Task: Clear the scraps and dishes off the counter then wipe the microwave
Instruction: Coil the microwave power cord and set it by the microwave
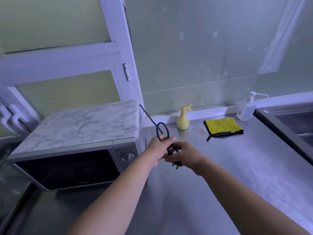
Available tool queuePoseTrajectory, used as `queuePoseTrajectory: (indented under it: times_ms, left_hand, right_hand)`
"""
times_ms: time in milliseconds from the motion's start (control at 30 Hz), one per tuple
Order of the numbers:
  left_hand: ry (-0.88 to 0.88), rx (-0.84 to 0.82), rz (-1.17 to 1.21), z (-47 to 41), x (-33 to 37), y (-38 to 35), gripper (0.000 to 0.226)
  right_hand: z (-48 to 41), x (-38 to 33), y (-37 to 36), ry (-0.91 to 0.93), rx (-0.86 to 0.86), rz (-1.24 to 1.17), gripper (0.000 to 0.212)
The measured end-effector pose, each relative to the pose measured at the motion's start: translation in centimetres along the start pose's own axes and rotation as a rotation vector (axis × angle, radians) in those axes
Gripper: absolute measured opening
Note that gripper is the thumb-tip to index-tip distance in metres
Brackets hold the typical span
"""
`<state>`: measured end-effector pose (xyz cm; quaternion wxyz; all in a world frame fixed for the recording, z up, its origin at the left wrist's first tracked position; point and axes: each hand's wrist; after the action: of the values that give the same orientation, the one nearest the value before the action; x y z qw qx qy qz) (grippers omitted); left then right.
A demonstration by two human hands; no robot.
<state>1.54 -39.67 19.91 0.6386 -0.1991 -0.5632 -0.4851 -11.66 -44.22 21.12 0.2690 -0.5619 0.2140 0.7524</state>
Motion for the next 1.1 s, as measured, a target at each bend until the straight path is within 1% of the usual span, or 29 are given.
queuePoseTrajectory:
  times_ms: [100, 200, 333, 433, 500, 567, 633, 667, 700, 767, 833, 900, 967, 1033, 1100]
  left_hand:
    - [-0.005, 0.008, -0.041, -0.9, 0.0, -0.5, 0.022]
    - [-0.032, 0.025, -0.091, -1.8, 0.0, -0.9, 0.023]
    - [-0.070, 0.066, -0.077, -2.6, -0.6, -1.1, 0.028]
    - [-0.096, 0.040, -0.074, -2.6, -0.8, -0.8, 0.029]
    - [-0.098, 0.043, -0.037, -2.3, -1.1, -0.5, 0.026]
    - [-0.094, 0.117, 0.096, -1.9, -1.9, 0.0, 0.019]
    - [-0.059, 0.230, 0.235, -1.2, -3.4, 0.4, 0.011]
    - [-0.014, 0.246, 0.254, -0.9, -4.3, 0.4, 0.011]
    - [0.057, 0.216, 0.251, -0.6, -5.2, 0.3, 0.012]
    - [0.238, 0.038, 0.273, -0.1, -6.5, -0.1, 0.017]
    - [0.392, -0.173, 0.461, 0.1, -6.9, -0.4, 0.025]
    - [0.451, -0.298, 0.688, -0.1, -6.6, -0.3, 0.029]
    - [0.441, -0.322, 0.757, -0.4, -6.1, -0.3, 0.021]
    - [0.418, -0.243, 0.711, -0.5, -5.8, -0.2, 0.014]
    - [0.372, -0.173, 0.696, -0.7, -5.8, 0.1, 0.015]
  right_hand:
    - [-0.7, 0.2, -0.4, 0.013, 0.081, 0.022, 0.020]
    - [-1.5, 0.5, -0.4, 0.029, 0.154, 0.096, 0.010]
    - [-2.9, 0.9, -0.1, -0.002, 0.212, 0.167, 0.018]
    - [-3.9, 1.1, -0.1, -0.047, 0.238, 0.164, 0.013]
    - [-4.3, 1.4, 0.4, -0.106, 0.274, 0.051, 0.008]
    - [-4.4, 1.9, 1.1, -0.203, 0.290, -0.162, 0.006]
    - [-4.4, 2.3, 1.8, -0.297, 0.236, -0.375, 0.013]
    - [-4.4, 2.4, 1.9, -0.331, 0.182, -0.452, 0.016]
    - [-4.4, 2.5, 1.9, -0.359, 0.124, -0.518, 0.019]
    - [-4.4, 2.4, 1.6, -0.397, 0.025, -0.624, 0.019]
    - [-4.4, 2.4, 1.0, -0.421, -0.058, -0.704, 0.018]
    - [-4.3, 2.4, 0.4, -0.451, -0.103, -0.789, 0.016]
    - [-4.3, 2.5, -0.2, -0.470, -0.102, -0.863, 0.014]
    - [-4.2, 2.6, -0.6, -0.470, -0.083, -0.874, 0.013]
    - [-4.1, 2.8, -0.8, -0.468, -0.060, -0.844, 0.013]
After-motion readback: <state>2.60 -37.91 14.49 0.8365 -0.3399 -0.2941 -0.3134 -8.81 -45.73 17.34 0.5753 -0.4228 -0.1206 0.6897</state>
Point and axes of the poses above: each hand's wrist, its own z-axis away from the middle knuckle, its own y-axis out of the back of the hand, x = y × z, and after that the axes turned 9 degrees about -z, right-handed
